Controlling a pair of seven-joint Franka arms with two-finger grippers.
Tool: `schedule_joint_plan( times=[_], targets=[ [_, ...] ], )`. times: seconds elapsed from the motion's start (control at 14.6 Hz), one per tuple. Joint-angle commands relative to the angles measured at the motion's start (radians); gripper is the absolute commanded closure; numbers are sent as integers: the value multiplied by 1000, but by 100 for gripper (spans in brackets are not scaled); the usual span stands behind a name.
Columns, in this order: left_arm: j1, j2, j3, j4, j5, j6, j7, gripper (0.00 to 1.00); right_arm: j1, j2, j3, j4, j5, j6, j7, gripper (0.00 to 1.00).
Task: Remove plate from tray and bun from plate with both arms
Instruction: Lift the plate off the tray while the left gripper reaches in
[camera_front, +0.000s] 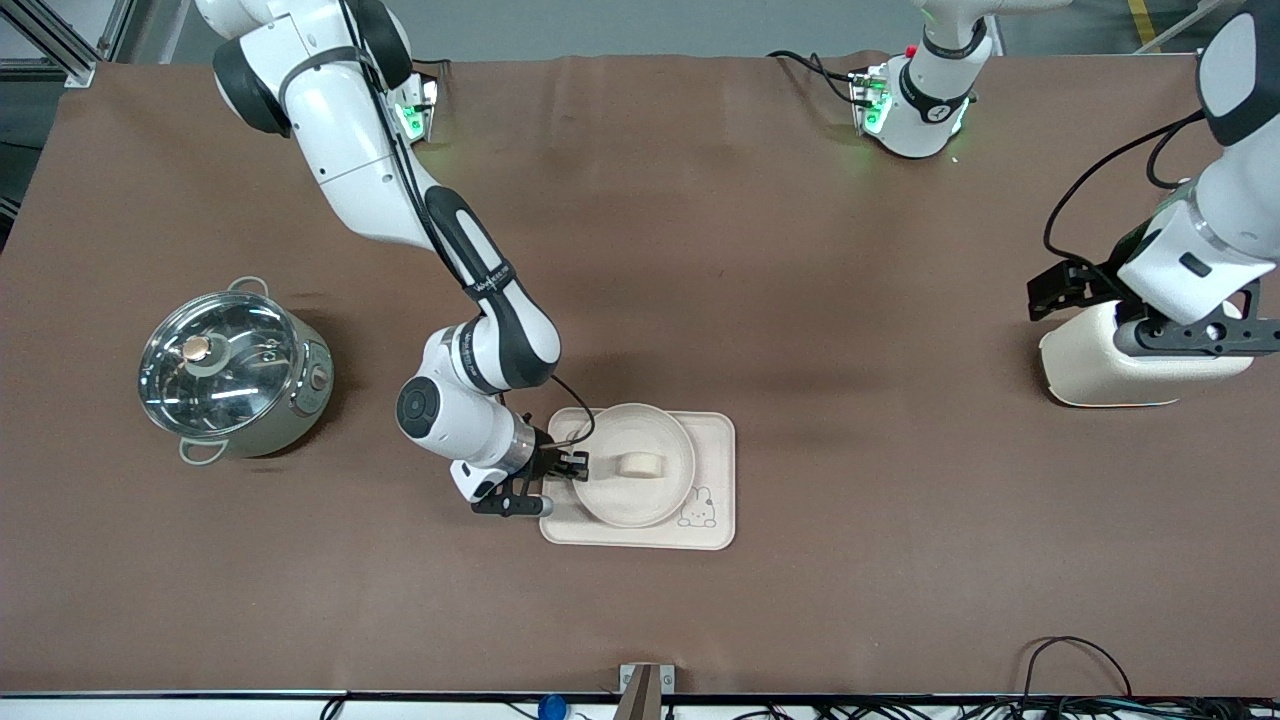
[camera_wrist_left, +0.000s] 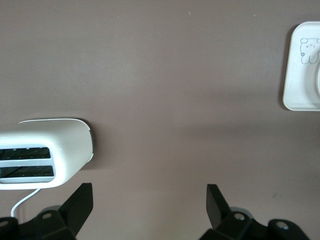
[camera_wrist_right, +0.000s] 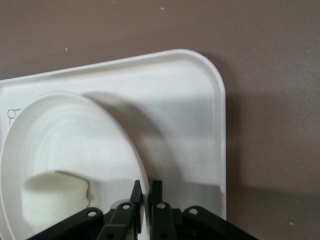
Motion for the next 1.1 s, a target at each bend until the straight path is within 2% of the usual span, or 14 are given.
schedule_joint_plan(
  times=[0.0,0.14,0.41,0.69,0.82,1.03],
  targets=[
    [-39,17,-6,29,7,11,-78,0,-32,-36,-4,-32,19,-30,-104,100],
    [-68,21,-6,30,5,29,-115,0,-34,-134,-4,-130,19,-75,-153,100],
    [-173,51,-9,33,7,62,-163,0,18,-344,3,-374,26,-44,-165,100],
    [-268,102,-12,14,5,68,-363,0,45,-524,103,-667,47,133,-165,100],
    [-320,148,-13,12,5,80,-514,0,48,-546,167,-771,50,248,-162,100],
    [-387,227,-15,-22,4,152,-763,0,74,-538,189,-825,49,313,-176,100]
  ],
)
